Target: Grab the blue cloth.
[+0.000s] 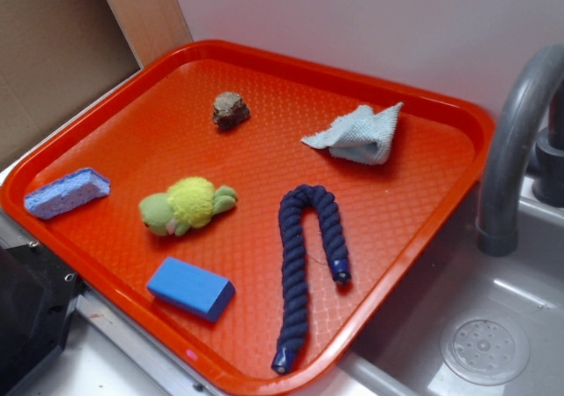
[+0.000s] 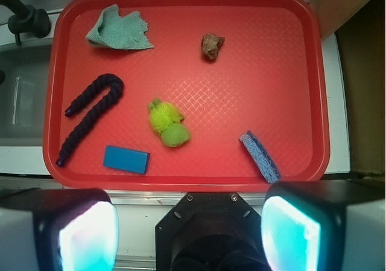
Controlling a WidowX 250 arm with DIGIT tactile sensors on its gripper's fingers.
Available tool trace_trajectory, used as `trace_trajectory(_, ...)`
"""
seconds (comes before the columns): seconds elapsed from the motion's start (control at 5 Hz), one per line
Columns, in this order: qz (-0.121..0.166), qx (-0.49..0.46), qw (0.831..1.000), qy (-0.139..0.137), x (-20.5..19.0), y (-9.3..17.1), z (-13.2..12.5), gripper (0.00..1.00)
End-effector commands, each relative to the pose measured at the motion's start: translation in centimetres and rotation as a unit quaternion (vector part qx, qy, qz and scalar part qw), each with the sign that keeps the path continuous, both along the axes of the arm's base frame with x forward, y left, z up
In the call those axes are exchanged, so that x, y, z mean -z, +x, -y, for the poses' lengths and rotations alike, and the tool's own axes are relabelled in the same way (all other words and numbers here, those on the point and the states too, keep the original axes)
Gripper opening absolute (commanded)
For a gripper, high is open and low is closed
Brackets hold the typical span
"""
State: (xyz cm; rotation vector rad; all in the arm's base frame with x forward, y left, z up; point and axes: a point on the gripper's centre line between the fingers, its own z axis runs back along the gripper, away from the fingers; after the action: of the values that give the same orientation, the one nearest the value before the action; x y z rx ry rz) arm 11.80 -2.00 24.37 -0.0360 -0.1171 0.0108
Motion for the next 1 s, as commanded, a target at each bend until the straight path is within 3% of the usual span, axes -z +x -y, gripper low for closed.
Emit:
trace_trajectory(0.0,0.000,0.000,1.000,0.000,0.0,0.0,0.0,1.00)
trace_trajectory(0.4,0.109,0.128,0.984,0.054,0.4,5.8,2.1,1.00)
trace_trajectory(0.6,0.124,0.225,0.963,0.082,2.3,8.5,4.0,1.00)
trace_trajectory(0.8,0.089,0.309,0.938,0.126,7.7,12.7,7.2,1.00)
